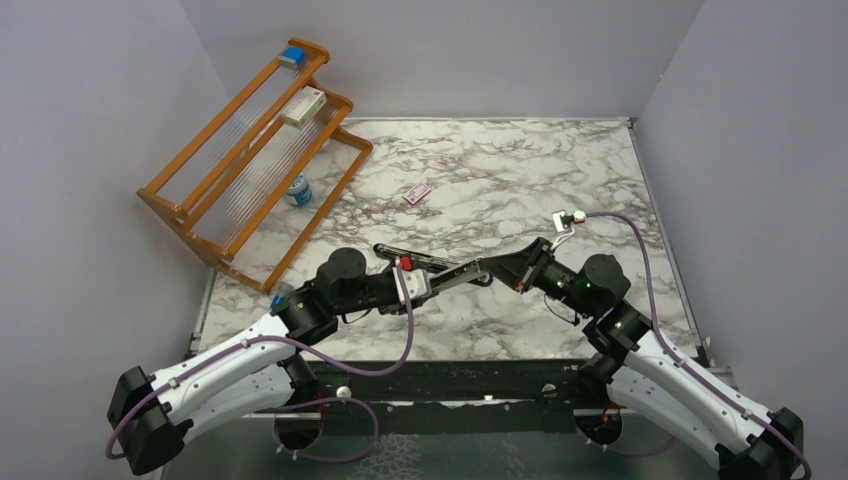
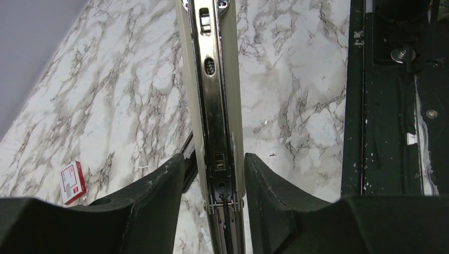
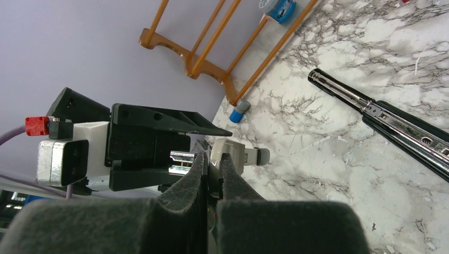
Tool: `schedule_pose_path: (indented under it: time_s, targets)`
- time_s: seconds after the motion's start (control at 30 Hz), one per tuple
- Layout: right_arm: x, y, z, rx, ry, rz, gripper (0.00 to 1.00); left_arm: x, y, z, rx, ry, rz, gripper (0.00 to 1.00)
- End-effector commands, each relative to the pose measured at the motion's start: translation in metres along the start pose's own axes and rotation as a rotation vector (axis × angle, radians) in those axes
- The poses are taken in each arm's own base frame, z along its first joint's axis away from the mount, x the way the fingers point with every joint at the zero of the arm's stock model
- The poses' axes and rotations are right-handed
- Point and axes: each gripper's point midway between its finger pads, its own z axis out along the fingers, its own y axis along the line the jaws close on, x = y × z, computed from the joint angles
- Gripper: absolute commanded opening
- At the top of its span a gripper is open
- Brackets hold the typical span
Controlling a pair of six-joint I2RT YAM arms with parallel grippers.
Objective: Load the staples into the stapler
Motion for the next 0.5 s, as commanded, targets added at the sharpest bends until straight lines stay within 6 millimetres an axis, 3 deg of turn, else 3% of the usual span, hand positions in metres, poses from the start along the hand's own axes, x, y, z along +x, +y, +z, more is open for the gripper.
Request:
schedule_pose_path:
  time_s: [0.0, 0.37, 0.47]
  targets:
    - [-0.02, 0.036, -0.002, -0.133, -0.065, -0.014, 0.01, 0.011, -0.01, 0.001, 0.045, 0.028, -0.014, 0.45]
    - [-0.016, 0.028, -0.001, -0.105, -0.054, -0.013, 0.01, 0.012, -0.004, 0.003, 0.025, 0.046, -0.003, 0.14]
    - [-0.015, 0.024, -0.002, -0.09, -0.053, -0.014, 0.01, 0.012, 0.0, 0.002, 0.015, 0.058, 0.007, 0.0]
